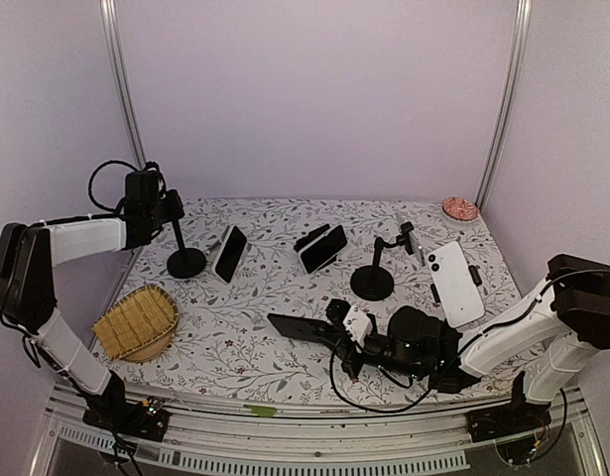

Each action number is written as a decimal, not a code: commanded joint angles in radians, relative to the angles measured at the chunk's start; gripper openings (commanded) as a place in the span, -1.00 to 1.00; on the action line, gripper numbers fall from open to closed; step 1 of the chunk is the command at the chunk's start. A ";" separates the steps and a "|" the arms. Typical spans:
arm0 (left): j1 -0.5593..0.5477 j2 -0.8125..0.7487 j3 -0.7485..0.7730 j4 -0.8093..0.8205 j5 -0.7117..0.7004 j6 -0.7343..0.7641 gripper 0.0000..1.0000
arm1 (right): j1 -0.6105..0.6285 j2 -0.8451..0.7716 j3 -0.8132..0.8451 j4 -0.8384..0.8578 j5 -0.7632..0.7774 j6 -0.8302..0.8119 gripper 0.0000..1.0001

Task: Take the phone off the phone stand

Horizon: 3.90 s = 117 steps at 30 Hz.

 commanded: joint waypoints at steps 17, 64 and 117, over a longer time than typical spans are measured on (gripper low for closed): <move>0.002 -0.118 -0.110 0.062 0.043 -0.067 0.31 | 0.036 -0.058 -0.001 -0.015 -0.015 0.169 -1.00; -0.580 -1.166 -0.516 -0.523 0.191 -0.249 0.83 | 0.073 0.540 0.726 -0.377 -0.074 1.313 -1.00; -0.735 -1.141 -0.507 -0.558 0.050 -0.265 0.80 | 0.115 0.407 0.488 -0.541 0.113 1.441 -0.21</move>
